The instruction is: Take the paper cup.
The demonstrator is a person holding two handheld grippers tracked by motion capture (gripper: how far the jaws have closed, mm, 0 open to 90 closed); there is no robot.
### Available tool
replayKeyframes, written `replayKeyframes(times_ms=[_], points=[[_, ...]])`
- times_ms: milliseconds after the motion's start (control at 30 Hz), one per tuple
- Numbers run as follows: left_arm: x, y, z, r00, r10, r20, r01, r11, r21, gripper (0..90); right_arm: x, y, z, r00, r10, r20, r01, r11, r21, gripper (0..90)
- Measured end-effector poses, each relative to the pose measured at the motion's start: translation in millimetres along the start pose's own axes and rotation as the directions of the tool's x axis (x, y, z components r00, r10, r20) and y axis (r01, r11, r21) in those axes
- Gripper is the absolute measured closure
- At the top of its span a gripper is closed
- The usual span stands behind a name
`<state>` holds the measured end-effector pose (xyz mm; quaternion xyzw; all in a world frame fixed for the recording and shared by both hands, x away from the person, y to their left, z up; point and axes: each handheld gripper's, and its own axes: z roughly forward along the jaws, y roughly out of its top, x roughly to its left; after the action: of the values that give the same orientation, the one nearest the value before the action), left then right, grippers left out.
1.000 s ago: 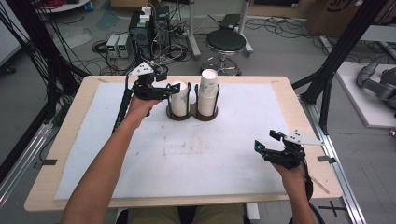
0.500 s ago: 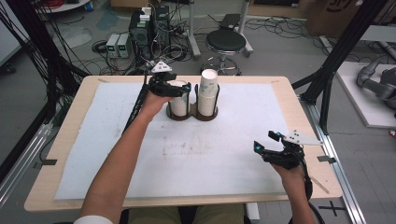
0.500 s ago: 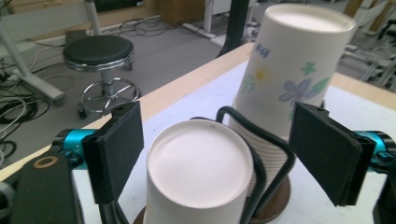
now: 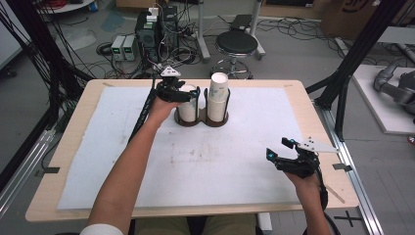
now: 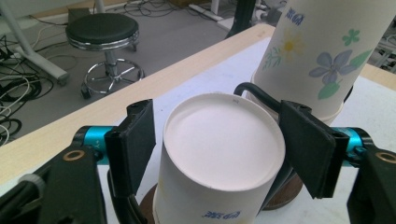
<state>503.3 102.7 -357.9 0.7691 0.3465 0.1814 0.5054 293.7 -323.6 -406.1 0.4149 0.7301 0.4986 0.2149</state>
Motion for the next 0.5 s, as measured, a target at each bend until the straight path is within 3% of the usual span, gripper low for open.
replayKeyframes(times_ms=[167,500], points=[[2.8,-4.3,-0.1,0.9997,-0.021,0.012,0.021,0.9997,0.009,33.6,-0.8,-0.2,-0.4,1.0000,0.000,0.002,0.000,1.000,0.003,20.7],[3.9,-0.4,-5.5,0.9998,-0.012,0.017,0.012,0.9999,-0.004,35.1,0.1,0.0,0.1,1.0000,0.004,0.003,-0.004,1.000,0.003,20.7]])
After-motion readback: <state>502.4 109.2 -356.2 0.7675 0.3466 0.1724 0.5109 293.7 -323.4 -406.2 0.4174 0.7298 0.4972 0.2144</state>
